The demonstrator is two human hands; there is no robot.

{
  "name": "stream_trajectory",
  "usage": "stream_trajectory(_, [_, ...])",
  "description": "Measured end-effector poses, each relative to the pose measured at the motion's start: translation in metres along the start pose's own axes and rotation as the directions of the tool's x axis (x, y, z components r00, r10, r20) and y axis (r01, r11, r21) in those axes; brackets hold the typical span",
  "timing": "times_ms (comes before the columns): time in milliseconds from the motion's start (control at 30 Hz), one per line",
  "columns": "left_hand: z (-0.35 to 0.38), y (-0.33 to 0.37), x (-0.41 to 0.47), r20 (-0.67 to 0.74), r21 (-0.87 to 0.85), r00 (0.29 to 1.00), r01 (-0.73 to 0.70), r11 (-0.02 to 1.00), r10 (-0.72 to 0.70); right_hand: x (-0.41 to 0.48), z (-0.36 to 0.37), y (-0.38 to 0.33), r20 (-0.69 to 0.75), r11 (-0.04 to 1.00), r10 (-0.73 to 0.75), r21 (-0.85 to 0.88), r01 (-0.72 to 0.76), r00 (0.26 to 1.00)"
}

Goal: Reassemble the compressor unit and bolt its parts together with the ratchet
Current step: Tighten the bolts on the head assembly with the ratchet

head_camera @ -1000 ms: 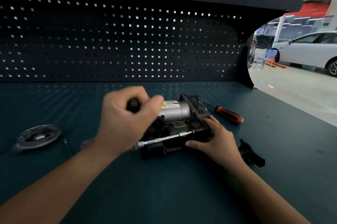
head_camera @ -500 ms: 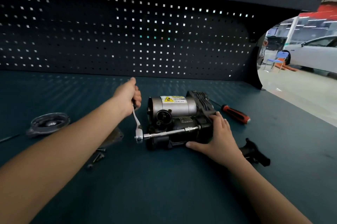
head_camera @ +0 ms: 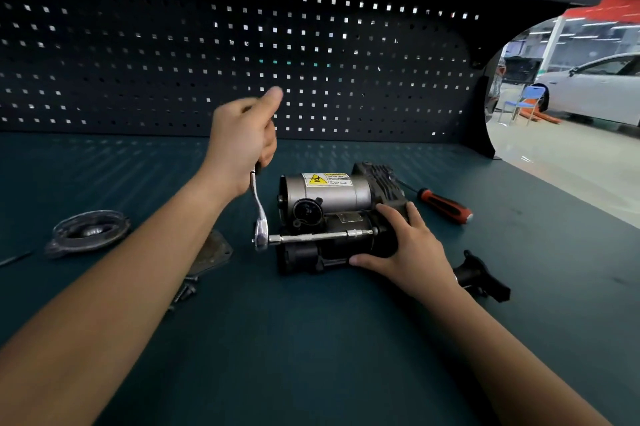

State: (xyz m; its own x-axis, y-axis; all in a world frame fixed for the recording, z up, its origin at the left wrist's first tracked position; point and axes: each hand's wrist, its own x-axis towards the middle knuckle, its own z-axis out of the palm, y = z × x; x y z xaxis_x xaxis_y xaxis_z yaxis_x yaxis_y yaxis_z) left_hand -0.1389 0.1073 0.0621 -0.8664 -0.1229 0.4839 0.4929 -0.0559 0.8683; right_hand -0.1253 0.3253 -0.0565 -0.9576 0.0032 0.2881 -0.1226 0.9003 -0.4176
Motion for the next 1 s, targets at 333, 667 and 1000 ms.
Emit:
stream_trajectory(333, [0.002,0.010,-0.033,0.203,0.039,0.908,-0.381,0.924,0.366,-0.001,-0.001,-0.005,-0.020,0.998,0.048,-0.042,-0.049,0.999])
stream_trajectory(667, [-0.024,-0.038,0.011,-0.163,-0.115,0.874,0.444,0.889,-0.458,-0.001,0.001,-0.002,-0.053,0.965,-0.232,-0.137,0.223,0.971])
stream_trajectory(1000, [0.002,-0.023,0.038,-0.185,-0.036,0.869,0.461,0.886,-0.460,0.008,-0.001,0.002,-0.066,0.877,-0.439,-0.249,0.411,0.896])
